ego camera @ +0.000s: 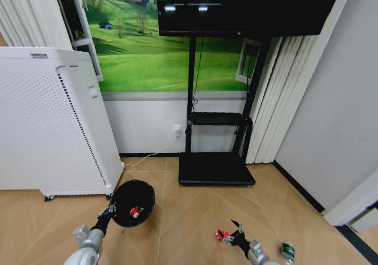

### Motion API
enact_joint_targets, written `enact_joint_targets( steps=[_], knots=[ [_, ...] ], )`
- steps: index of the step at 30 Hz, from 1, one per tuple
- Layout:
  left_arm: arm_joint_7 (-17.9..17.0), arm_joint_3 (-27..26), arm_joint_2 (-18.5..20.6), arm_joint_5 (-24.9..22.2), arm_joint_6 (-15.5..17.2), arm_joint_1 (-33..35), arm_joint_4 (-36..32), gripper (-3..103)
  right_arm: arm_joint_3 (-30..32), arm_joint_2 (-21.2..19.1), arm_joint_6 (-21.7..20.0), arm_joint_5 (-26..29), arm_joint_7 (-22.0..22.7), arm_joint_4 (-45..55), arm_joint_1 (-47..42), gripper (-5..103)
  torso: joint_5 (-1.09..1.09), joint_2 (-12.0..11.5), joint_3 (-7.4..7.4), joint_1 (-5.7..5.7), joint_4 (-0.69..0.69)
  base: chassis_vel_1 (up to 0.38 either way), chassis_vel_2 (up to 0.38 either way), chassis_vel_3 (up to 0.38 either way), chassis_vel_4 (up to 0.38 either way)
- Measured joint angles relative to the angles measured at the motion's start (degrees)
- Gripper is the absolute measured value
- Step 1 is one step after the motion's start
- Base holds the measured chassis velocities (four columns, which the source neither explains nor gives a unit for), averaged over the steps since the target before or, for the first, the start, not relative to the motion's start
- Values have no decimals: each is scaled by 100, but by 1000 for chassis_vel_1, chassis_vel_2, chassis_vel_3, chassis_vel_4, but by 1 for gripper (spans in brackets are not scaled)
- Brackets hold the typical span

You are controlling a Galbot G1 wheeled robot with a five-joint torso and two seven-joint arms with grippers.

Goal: Pick up the trash bin and place the garbage on the floor into it.

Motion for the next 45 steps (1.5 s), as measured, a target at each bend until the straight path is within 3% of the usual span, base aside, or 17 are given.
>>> enact_joint_targets(
  steps=[13, 16, 23, 35, 40, 45],
  knots=[
    [5, 112, -45, 18, -18, -11, -11, 4, -225, 168, -50, -476, 44, -661, 326, 100, 0, 0, 0, 0, 0, 0, 0, 0, 0],
    [35, 118, -16, -12, -21, -3, -39, 4, -399, 288, -144, -828, 451, -1084, 720, 100, 1, 0, 0, 0, 1, 0, 0, 0, 0],
    [87, 56, -36, -16, -54, 43, -68, 4, -403, 317, -383, -1516, 748, -1352, 960, 100, 1, 0, 0, 0, 1, 0, 0, 0, 0],
    [96, 72, -120, 10, -96, 67, -103, 4, -403, 324, -443, -1428, 811, -1728, 935, 102, -2, 0, 0, 0, 0, 0, 0, 0, 0],
    [93, 75, -114, 13, -97, 68, -103, 4, -412, 338, -430, -1410, 813, -1747, 939, 99, -3, 0, -1, 0, -1, 0, 0, 0, 0],
    [91, 43, -103, 11, -100, 86, -111, 4, -458, 353, -464, -1377, 813, -1753, 1015, 86, 2, 0, 0, 0, 1, 0, 0, 0, 0]
  ],
)
